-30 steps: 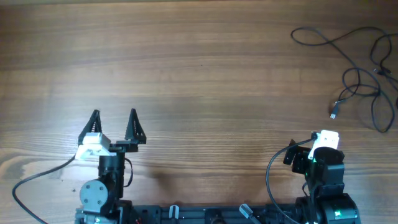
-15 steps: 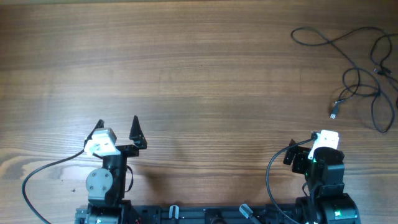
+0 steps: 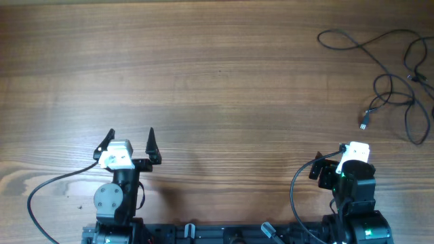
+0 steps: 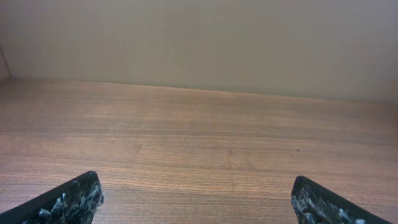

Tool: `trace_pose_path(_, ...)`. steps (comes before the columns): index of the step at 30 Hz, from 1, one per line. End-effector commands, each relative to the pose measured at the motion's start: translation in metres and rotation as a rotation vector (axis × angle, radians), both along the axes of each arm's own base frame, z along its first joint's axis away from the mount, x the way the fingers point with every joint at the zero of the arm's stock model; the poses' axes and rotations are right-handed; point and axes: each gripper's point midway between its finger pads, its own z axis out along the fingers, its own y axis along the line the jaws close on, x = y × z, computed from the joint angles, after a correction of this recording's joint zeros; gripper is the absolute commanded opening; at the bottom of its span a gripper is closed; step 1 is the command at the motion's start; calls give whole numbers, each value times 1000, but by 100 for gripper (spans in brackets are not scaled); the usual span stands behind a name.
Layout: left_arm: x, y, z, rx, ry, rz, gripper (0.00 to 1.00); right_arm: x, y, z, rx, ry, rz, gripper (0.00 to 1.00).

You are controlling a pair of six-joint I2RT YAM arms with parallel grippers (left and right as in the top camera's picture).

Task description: Untangle cables

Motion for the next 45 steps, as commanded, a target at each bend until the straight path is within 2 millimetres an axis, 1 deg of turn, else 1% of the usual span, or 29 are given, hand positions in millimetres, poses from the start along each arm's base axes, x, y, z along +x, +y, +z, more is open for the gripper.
trace_pose_path(1,0,-1,-1,18,-2,-9,100,0,-2,1,-3,-13,-14,100)
trace_pose_path(7,0,-1,-1,19,-2,-9,100,0,-3,2,-5,-14,-17,100)
trace_pose_path(8,0,-1,-1,19,-2,-9,100,-1,-10,3,-33,-18,-50,100)
trace_pose_path(9,0,-1,-1,18,-2,-9,100,4,-9,9,-25,-51,-50,100)
trace_pose_path(10,0,-1,-1,18,-2,-9,100,12,-6,19,-18,-104,-36,100)
trace_pose_path(11,0,-1,-1,18,-2,-9,100,25,0,36,-10,-190,4,100)
trace_pose_path(12,0,-1,-1,18,-2,-9,100,37,13,57,2,-287,83,100)
trace_pose_path(14,0,-1,-1,18,-2,-9,100,49,28,92,10,-439,180,100)
trace_pose_path(15,0,-1,0,19,-2,-9,100,52,33,112,12,-526,205,100)
trace_pose_path(18,0,-1,-1,18,-2,-9,100,51,37,154,19,-704,228,100)
trace_pose_path(20,0,-1,-1,18,-2,-9,100,48,37,164,15,-760,227,99)
trace_pose_path(22,0,-1,-1,18,-2,-9,100,48,37,165,14,-803,227,100)
trace_pose_path(26,0,-1,-1,18,-2,-9,100,49,37,155,13,-868,226,100)
trace_pose_path(30,0,-1,-1,18,-2,-9,100,50,32,146,-3,-865,210,99)
trace_pose_path(34,0,-1,-1,18,-2,-9,100,54,27,121,-1,-836,186,100)
trace_pose_path(35,0,-1,-1,18,-2,-9,100,56,28,112,1,-817,196,100)
trace_pose_path(37,0,-1,-1,19,-2,-9,100,57,25,99,-3,-763,188,100)
trace_pose_path(38,0,-1,-1,18,-2,-9,100,57,25,96,-42,-745,202,100)
trace_pose_path(41,0,-1,-1,19,-2,-9,100,57,24,96,-197,-726,260,100)
trace_pose_path(42,0,-1,-1,19,-2,-9,100,57,24,96,-224,-722,271,100)
trace_pose_path(45,0,-1,0,18,-2,-9,100,57,27,95,-207,-724,280,99)
